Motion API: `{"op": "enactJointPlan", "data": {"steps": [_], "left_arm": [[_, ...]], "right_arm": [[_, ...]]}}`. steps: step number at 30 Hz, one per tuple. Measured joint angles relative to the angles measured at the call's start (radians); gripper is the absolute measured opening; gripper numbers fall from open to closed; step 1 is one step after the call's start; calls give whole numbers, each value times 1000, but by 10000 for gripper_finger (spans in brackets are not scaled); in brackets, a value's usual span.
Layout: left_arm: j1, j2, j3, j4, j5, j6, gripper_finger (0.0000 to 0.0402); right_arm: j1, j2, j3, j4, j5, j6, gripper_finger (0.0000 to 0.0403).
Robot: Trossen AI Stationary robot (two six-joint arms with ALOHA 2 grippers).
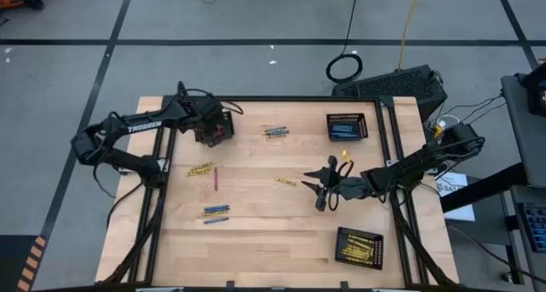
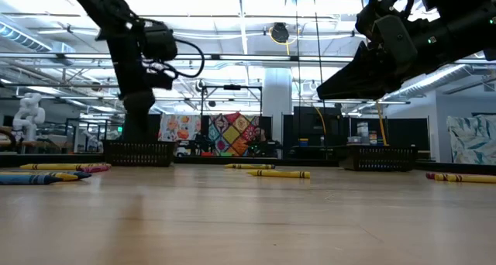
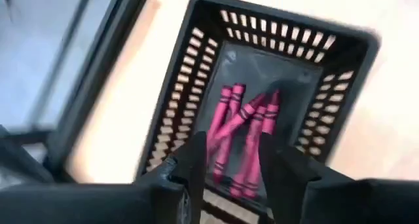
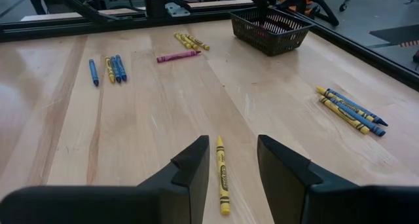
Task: Sort crayons
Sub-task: Put the yellow crayon into the bottom black bin
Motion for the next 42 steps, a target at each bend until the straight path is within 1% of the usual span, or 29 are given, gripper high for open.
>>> {"op": "enactJointPlan", "data": {"steps": [1,3,5,7,10,12,14,17,21,23,24,26,29,33,38,42], "left_arm": [[-8,-8,7,-17,11,-64,131],[-33,-32,-4,-10,66,-172,132],[-74,-56,-36,30,143,-234,132],[-141,-77,-74,70,185,-296,132],[-278,-121,-133,159,183,-409,132],[-390,-151,-168,238,158,-496,132],[-511,-179,-192,321,110,-583,132],[-704,-194,-218,460,-35,-685,132],[-938,-171,-246,645,-260,-720,132],[-1036,-142,-251,704,-363,-720,132],[-1076,-123,-251,736,-394,-720,132],[-1136,-78,-251,803,-401,-719,132],[-1190,2,-251,895,-397,-720,132],[-1217,124,-251,1069,-376,-719,132],[-1178,261,-251,1314,-396,-642,132],[-1130,338,-251,1497,-417,-558,132]], "right_arm": [[0,0,0,0,0,1,114],[-1,0,0,0,0,3,114],[-1,0,0,0,0,21,114],[-1,0,0,0,0,34,114],[-1,0,0,0,-1,35,114],[-1,0,0,-1,0,35,114],[-2,0,0,-1,0,35,114],[-2,0,0,0,0,35,114],[-2,0,0,0,-1,52,114],[-2,0,0,0,0,54,114],[-2,0,0,0,0,54,114],[-2,0,0,0,0,52,114],[-2,0,0,7,0,36,114],[-2,0,0,25,0,6,114],[-2,0,0,30,-1,-2,114],[-2,0,0,29,-1,-2,114]]}}
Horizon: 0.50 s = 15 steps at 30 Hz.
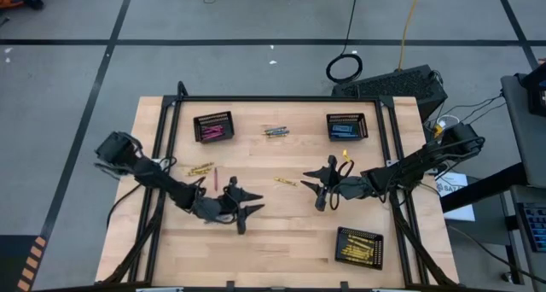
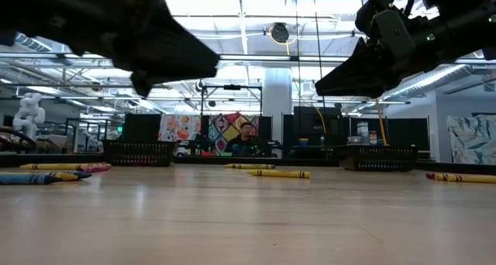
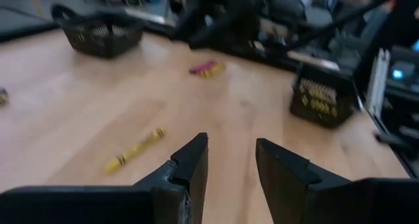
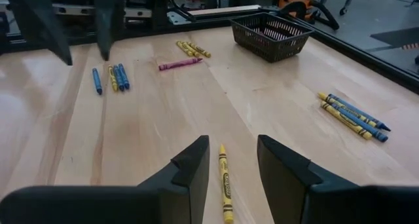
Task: Sort crayons
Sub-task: Put the yellow crayon into the bottom black bin
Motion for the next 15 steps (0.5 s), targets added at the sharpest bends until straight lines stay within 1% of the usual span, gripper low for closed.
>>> {"op": "enactJointPlan", "data": {"steps": [2,4,8,11,15], "left_arm": [[29,25,0,65,-7,26,132],[53,37,0,87,-9,27,132],[85,38,0,87,-9,25,132],[102,38,0,91,-9,31,132],[118,38,2,91,-9,25,132]], "right_arm": [[0,0,0,-1,-1,-10,114],[0,0,0,-15,-4,-22,114],[-3,7,0,-48,-88,-64,114],[-16,68,8,-6,-108,-124,114],[-58,197,57,44,-119,-132,114]]}}
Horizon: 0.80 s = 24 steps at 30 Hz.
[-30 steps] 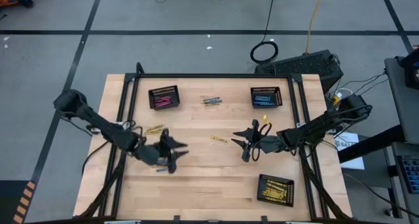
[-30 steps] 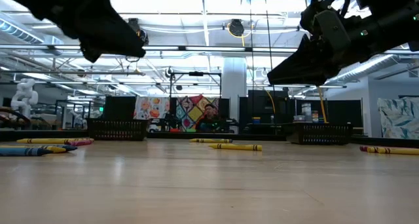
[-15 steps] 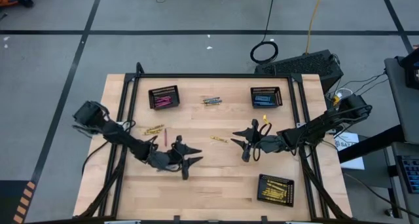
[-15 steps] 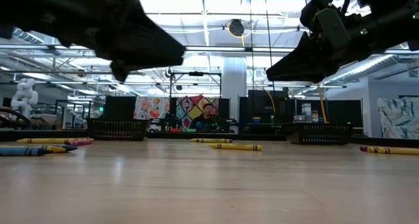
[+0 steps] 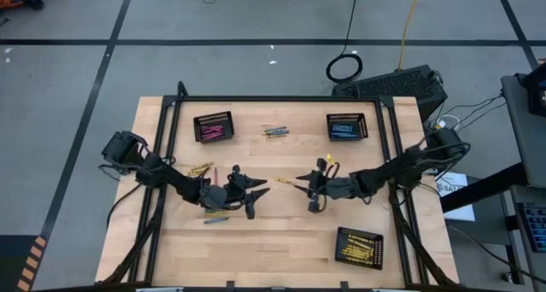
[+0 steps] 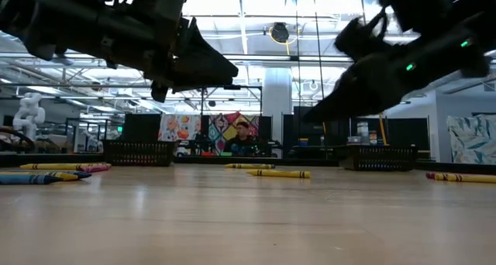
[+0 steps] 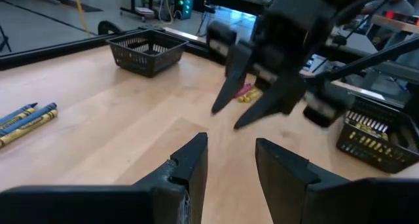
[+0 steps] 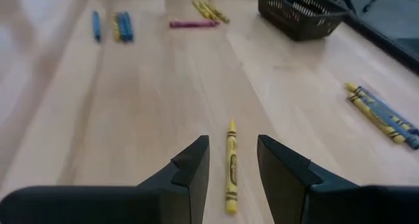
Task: Sort crayons
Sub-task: Put the yellow crayon into the bottom black bin
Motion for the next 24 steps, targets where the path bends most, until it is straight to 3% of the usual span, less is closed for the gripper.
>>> {"op": "enactJointPlan", "data": {"steps": [8,14,24], "left_arm": [[1,0,2,-9,0,1,132],[1,0,2,-32,0,1,132],[1,0,2,-61,1,-3,132]], "right_arm": [[-86,201,135,19,-137,-12,114],[-116,303,201,17,-146,-14,114],[-122,271,206,-10,-145,-18,116]]}}
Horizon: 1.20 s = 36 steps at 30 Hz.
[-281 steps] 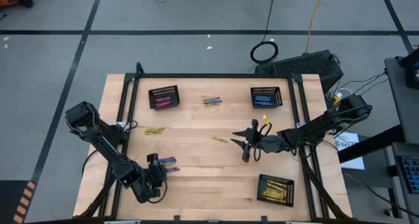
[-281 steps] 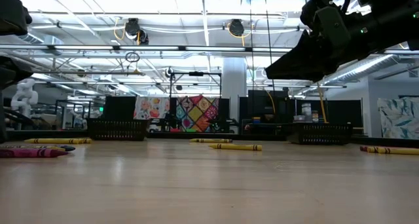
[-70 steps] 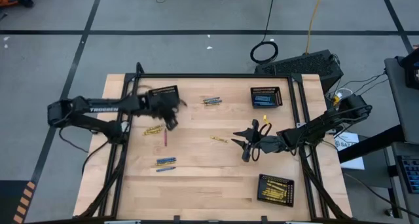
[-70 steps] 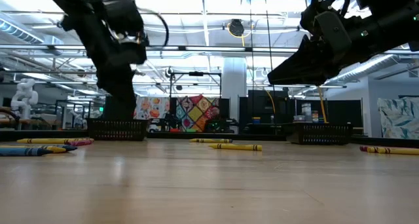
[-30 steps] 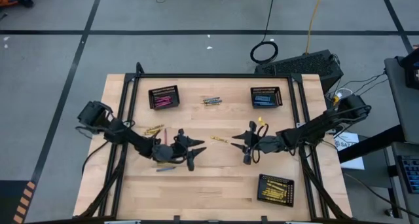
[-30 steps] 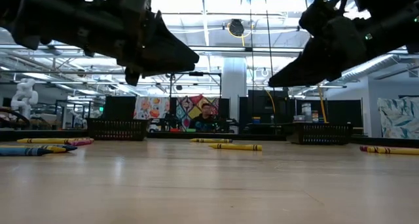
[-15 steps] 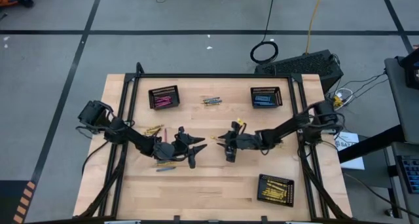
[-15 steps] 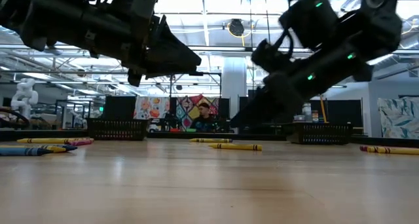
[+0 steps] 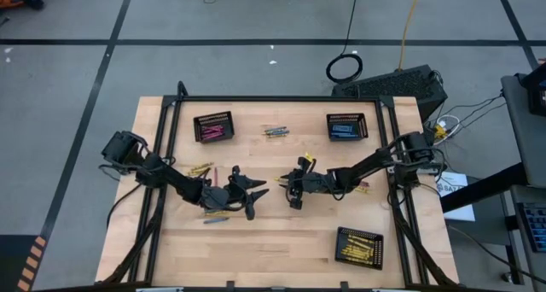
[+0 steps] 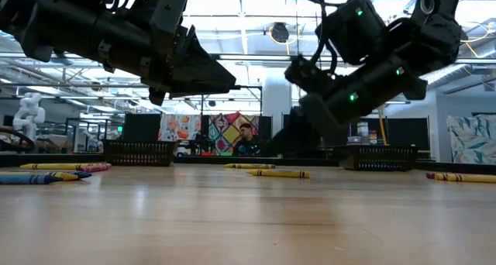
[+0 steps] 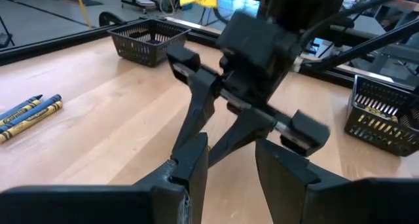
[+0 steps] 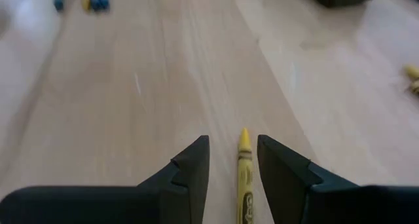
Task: Sort crayons
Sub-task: Put the yellow crayon into the bottom black bin
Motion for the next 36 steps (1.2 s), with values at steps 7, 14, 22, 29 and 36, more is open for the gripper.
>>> {"op": "enactJointPlan", "data": {"steps": [7,14,22,29,36], "left_arm": [[-1,0,0,1,9,0,132],[-1,0,0,0,11,-1,132],[-1,0,0,1,15,-1,132],[-1,0,0,0,57,-2,132],[-1,0,0,0,58,-2,132]], "right_arm": [[0,-31,1,-50,-1,34,177],[-7,-30,1,-132,-4,44,216],[-25,-30,0,-181,-52,42,126],[-43,-31,0,-223,-56,83,46],[-44,-33,-3,-242,-90,76,8]]}}
